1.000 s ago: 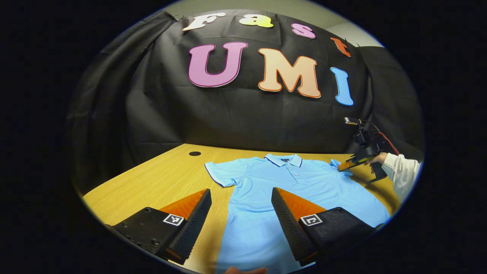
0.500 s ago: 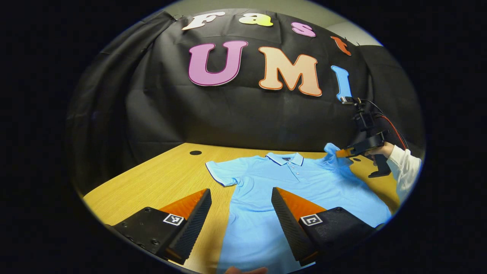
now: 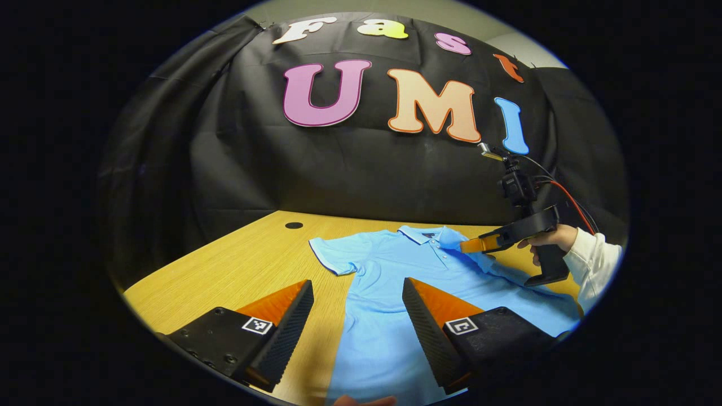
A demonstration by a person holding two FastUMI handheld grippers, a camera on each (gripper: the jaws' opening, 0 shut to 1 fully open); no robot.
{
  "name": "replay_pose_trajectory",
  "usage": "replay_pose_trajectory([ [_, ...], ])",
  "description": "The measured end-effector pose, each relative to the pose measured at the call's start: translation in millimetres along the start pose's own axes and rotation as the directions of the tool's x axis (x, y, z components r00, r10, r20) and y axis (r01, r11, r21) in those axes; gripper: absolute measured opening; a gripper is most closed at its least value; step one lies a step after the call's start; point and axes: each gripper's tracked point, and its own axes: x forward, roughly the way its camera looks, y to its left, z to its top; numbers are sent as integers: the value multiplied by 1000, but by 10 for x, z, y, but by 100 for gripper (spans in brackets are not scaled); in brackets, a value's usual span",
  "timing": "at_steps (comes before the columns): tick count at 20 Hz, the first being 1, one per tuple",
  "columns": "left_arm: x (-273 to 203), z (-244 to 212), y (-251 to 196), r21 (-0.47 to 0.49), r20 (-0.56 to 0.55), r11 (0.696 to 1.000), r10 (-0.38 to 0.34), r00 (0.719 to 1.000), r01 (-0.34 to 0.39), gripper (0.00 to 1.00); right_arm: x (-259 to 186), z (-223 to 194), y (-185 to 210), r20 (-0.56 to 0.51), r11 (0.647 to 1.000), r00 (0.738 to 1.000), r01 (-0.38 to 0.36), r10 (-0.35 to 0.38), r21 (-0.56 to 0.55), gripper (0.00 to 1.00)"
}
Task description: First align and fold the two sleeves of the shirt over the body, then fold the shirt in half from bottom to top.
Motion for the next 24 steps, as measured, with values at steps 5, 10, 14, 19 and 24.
replay_pose_trajectory([
  [5,44,-40,7,2,-9,1000,-16,1000,16,94,-244,-13,414,-14,981,985,-171,173,95,31],
  [10,219,26,52,-14,-24,1000,-18,1000,18,94,-672,-40,357,45,985,985,-169,167,38,96],
  [14,415,46,12,-15,-68,997,-74,995,74,95,-1102,-196,164,93,991,988,-128,125,35,98],
  [19,847,43,257,50,-119,995,-86,989,92,94,-1566,-407,-92,152,993,986,-85,73,79,98],
  [24,1318,-29,558,89,-198,990,-86,976,106,94,-2020,-417,-299,237,983,970,-87,47,161,98],
])
